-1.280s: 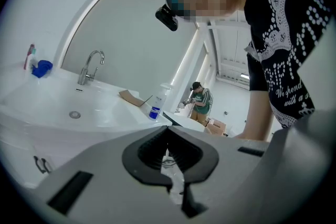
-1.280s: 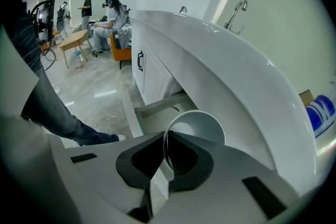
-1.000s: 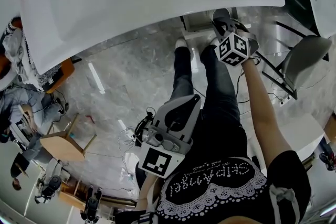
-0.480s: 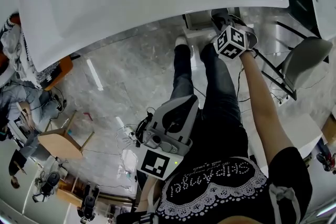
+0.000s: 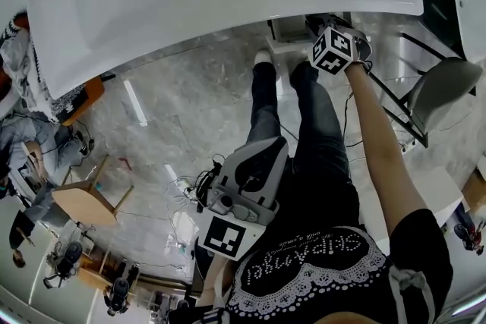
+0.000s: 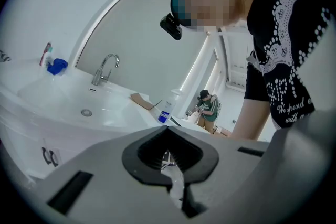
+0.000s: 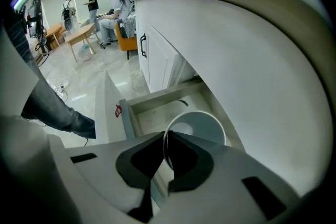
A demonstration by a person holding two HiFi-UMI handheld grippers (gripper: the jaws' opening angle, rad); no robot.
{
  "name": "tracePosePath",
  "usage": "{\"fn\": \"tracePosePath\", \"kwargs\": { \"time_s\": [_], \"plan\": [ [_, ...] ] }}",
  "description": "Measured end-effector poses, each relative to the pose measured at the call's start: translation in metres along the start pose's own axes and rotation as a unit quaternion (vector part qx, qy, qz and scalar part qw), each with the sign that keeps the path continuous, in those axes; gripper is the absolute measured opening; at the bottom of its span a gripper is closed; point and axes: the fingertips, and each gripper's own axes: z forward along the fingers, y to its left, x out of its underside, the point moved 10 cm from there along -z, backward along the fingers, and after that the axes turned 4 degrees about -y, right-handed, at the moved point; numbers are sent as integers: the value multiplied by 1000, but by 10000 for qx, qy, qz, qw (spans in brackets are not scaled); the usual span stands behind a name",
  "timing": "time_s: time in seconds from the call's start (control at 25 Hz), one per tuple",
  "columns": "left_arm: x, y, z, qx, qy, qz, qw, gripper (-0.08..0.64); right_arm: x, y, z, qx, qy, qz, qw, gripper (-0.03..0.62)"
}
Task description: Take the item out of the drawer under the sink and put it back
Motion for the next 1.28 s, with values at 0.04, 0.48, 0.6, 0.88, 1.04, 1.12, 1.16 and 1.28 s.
{"fn": "tracePosePath", "kwargs": {
  "time_s": [0.04,0.48,0.6,0.88,1.04,1.12,1.16,1.28],
  "plan": [
    [1,0,0,-13,16,-4,10000,3,0,-1,2,-23,16,6,10000,23],
    [2,1,3,-92,11,-46,9999,3,3,-8,21,-363,223,85,9991,23],
    [2,1,4,-100,18,-58,9999,3,4,-7,24,-415,300,34,9987,23],
    [3,3,5,-107,40,-73,9999,4,0,-5,29,-505,415,-143,9978,23],
    [2,4,5,-91,10,-100,9999,3,-2,-3,32,-506,504,-247,9971,23],
    [2,4,5,-86,6,-107,9999,3,-4,-2,33,-507,535,-274,9969,23],
    [3,4,5,-82,9,-111,9999,3,-4,-2,33,-508,543,-277,9968,23],
    [3,4,5,-78,25,-110,9999,3,-3,-3,33,-526,539,-224,9969,25]
  ]
}}
